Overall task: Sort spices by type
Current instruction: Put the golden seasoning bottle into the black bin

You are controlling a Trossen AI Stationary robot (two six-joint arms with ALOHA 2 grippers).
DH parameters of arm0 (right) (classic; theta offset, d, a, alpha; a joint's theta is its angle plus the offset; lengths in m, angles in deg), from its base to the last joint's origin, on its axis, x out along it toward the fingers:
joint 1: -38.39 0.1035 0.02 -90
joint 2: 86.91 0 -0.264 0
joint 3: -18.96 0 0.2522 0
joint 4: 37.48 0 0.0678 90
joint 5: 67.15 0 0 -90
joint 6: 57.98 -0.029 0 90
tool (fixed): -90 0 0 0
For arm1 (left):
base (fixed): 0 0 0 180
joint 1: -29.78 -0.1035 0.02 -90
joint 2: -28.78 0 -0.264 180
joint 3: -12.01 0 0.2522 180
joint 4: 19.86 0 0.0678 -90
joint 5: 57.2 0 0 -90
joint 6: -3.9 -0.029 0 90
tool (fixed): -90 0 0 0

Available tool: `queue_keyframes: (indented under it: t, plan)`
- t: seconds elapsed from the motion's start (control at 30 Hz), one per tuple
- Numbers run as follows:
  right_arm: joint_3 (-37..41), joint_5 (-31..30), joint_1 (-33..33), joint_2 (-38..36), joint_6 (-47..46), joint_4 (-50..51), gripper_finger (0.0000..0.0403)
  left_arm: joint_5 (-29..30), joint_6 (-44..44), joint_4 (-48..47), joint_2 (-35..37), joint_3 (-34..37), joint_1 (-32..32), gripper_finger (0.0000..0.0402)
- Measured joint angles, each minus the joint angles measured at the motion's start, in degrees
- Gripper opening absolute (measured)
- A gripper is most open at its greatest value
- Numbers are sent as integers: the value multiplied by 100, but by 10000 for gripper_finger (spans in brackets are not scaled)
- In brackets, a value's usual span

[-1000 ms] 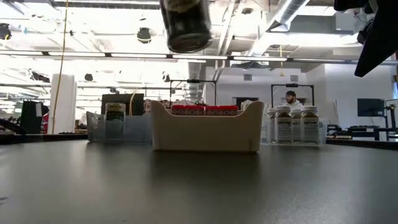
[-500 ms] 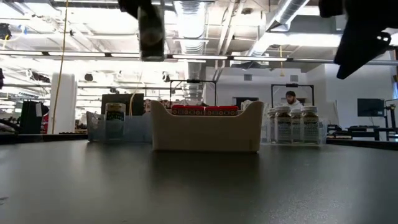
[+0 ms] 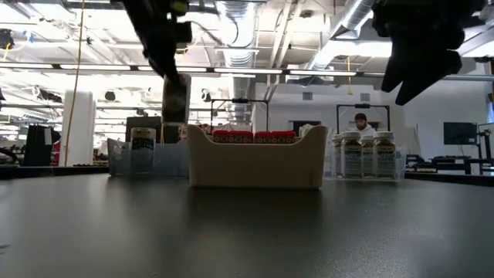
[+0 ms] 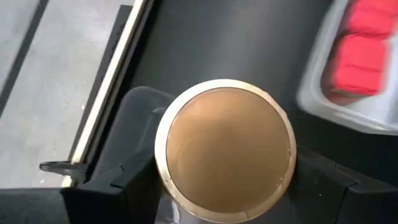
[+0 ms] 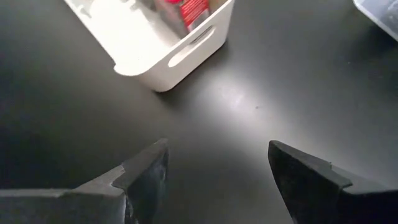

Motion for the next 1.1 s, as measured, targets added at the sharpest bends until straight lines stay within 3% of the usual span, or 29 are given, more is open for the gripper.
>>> queue_keyframes:
  t: [0.2, 0.33, 0.6, 0.9, 1.1]
  plan:
    - [1, 0, -368, 0, 14, 2, 301, -698, -482, 673, -39, 697, -713, 266]
    - [1, 0, -580, 0, 19, 5, 301, -866, -723, 1131, -31, 923, -987, 266]
    - [0, 0, -855, 0, 33, 21, 301, -1300, -1001, 1145, -509, 953, -1376, 266]
    - [1, 2, -950, 0, 11, 14, 301, -1357, -1357, 1478, -1137, 953, -1716, 271]
    - [0, 2, -950, 0, -35, -1, 301, -1794, -1472, 1640, -1319, 951, -2074, 268]
